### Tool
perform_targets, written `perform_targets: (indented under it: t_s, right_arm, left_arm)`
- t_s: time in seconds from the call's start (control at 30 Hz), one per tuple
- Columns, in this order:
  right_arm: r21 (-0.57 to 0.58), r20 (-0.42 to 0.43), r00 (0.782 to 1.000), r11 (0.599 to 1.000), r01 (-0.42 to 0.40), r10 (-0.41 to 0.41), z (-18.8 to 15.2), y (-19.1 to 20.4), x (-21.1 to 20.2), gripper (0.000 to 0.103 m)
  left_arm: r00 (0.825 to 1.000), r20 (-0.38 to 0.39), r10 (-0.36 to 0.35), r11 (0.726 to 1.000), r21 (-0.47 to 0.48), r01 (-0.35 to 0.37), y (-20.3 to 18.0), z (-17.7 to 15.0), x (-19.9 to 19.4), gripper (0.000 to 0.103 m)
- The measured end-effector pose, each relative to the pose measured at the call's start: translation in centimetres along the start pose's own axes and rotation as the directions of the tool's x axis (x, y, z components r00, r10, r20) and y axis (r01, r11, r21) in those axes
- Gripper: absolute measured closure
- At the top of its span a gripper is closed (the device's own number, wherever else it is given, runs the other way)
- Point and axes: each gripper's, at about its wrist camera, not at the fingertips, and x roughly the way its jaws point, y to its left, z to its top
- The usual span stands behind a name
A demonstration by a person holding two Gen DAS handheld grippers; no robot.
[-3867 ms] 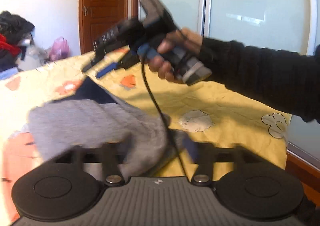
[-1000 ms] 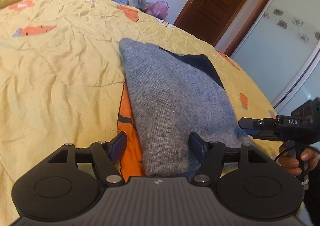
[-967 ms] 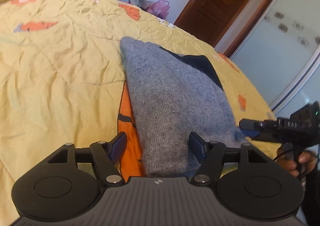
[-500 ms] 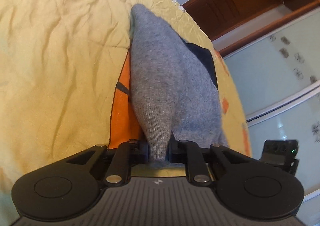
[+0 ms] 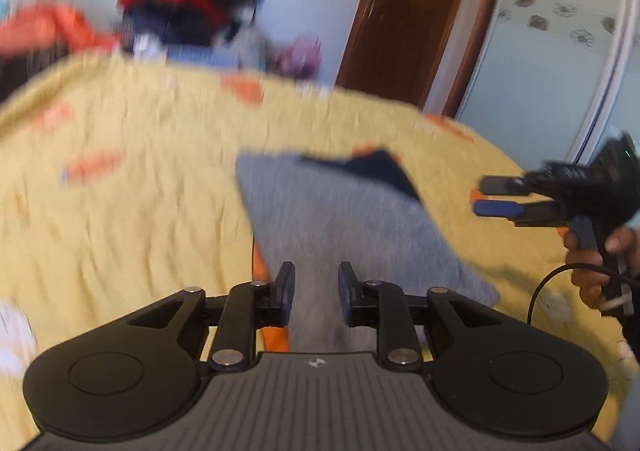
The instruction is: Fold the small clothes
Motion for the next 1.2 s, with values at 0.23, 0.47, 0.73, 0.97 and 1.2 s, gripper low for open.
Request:
perform_targets:
  t_s: [0.23, 0.47, 0.73, 0.97, 1.2]
  right_arm:
    - [-0.097, -0.077, 0.996, 0.995, 0.032, -0.04, 4.4, 2.7, 11.2, 0.03]
    - [-0.131, -0.138, 0.974, 0.978, 0.164, -0.181, 4.4, 0.3, 16.6, 0.059]
    - [-0.05, -0.076, 0.984, 0.986, 0.159, -0.163, 4.8, -0.5, 14.3, 0.077]
    - [-0.202, -0.059, 0.996, 0.978, 0.055, -0.068, 2.7, 4.7, 11.5, 0.057]
    - [-0.203, -0.098, 0.983, 0.97, 0.131, -0.153, 2.5, 2.5, 16.1, 0.057]
  left_arm:
    - [0.991, 0.022, 0.132, 0.969, 0.206, -0.134, -4.9, 1.1, 9.9, 0.017]
    - [0.993, -0.067, 0.098, 0.987, 0.137, -0.088, -2.9, -0.2, 13.8, 0.015]
    - [0.994, -0.047, 0.099, 0.985, 0.146, -0.092, -3.2, -0.5, 13.7, 0.015]
    - [0.994, -0.047, 0.098, 0.984, 0.152, -0.09, -3.3, -0.7, 13.5, 0.015]
    - [0.994, -0.021, 0.103, 0.984, 0.146, -0.099, -3.3, -0.7, 13.1, 0.015]
